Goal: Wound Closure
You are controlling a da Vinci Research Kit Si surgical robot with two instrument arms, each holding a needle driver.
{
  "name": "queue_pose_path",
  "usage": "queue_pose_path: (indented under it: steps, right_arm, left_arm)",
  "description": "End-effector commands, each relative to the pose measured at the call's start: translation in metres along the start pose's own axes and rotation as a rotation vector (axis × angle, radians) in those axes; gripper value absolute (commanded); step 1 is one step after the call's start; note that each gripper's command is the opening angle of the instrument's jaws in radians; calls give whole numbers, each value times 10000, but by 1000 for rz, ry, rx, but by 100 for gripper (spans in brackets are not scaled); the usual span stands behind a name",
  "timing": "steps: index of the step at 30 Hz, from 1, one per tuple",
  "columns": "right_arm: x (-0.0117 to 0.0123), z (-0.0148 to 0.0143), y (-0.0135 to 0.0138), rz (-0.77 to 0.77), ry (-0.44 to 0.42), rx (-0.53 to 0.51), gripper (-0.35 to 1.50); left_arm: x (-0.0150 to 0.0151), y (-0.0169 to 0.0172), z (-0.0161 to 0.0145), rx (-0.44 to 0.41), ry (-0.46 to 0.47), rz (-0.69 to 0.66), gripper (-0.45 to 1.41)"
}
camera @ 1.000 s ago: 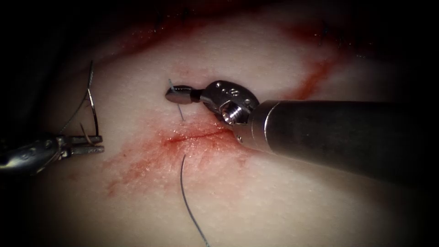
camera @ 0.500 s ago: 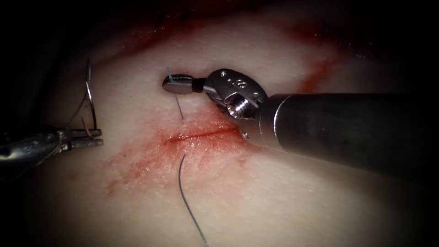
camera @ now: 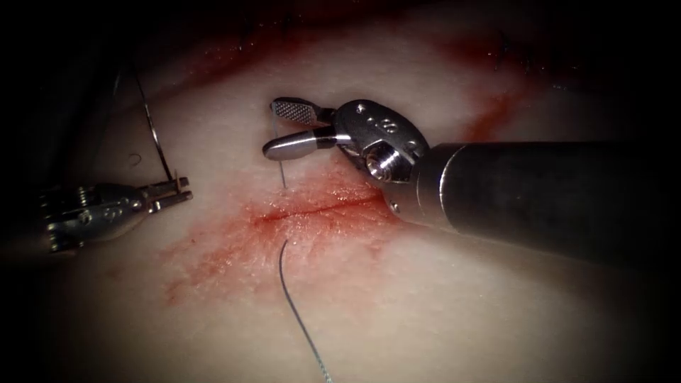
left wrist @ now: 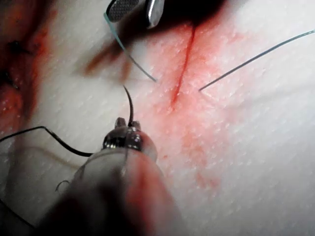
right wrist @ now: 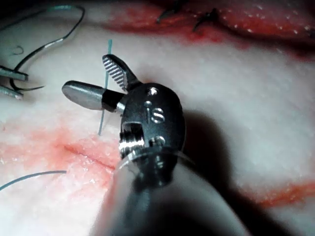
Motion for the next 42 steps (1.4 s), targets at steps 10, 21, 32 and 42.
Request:
queue_pose_path:
  steps: [10,21,32,42]
  right_arm:
    - [16,-85,16,-395,-45,31,96]
    - [6,-131,-6,-515,-127,138,128]
    - [-19,-155,-9,-497,-136,159,126]
    - [-27,-155,-8,-487,-136,158,125]
  left_arm:
    - [-2,-4,28,40,39,-43,140]
    - [66,68,-11,-30,143,256,108]
    - [131,136,-36,17,238,497,99]
    - [190,161,-58,122,367,560,98]
